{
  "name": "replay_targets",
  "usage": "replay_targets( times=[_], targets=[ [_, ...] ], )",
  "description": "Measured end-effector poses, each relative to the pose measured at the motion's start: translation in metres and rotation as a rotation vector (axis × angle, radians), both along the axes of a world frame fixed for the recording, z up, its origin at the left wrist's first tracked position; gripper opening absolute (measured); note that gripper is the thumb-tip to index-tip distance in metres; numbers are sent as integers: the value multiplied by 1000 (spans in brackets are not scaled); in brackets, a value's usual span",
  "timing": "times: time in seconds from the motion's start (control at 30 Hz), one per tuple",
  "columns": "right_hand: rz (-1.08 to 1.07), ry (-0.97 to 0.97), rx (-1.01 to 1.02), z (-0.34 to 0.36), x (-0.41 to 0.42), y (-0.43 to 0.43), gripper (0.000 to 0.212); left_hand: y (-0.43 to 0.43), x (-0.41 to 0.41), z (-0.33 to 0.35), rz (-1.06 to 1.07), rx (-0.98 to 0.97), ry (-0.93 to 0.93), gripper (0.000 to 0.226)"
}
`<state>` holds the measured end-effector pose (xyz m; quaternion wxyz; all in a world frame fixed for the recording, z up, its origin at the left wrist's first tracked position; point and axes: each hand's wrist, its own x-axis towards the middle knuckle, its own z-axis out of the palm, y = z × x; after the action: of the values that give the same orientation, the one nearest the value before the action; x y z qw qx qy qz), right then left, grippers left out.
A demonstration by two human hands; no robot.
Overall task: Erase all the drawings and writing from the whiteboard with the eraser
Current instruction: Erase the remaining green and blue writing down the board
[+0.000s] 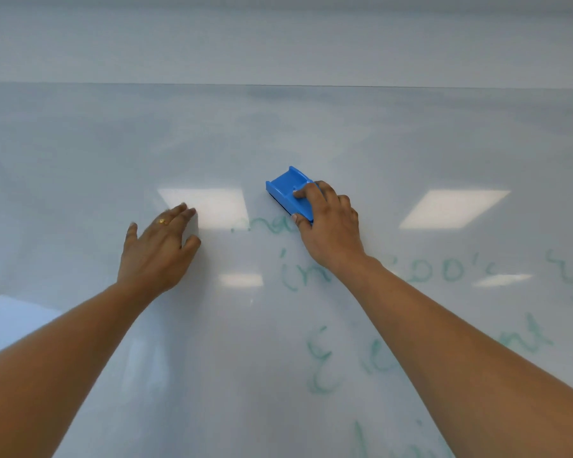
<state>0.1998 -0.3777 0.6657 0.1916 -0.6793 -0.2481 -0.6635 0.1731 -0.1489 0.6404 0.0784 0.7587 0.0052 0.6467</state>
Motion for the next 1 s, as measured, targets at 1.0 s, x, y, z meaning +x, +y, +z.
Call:
replay_targets(
  times=[1.0],
  targets=[
    [-27,-59,-162,-20,-10,68,39,-6,40,-86,10,-180,-226,83]
  ],
)
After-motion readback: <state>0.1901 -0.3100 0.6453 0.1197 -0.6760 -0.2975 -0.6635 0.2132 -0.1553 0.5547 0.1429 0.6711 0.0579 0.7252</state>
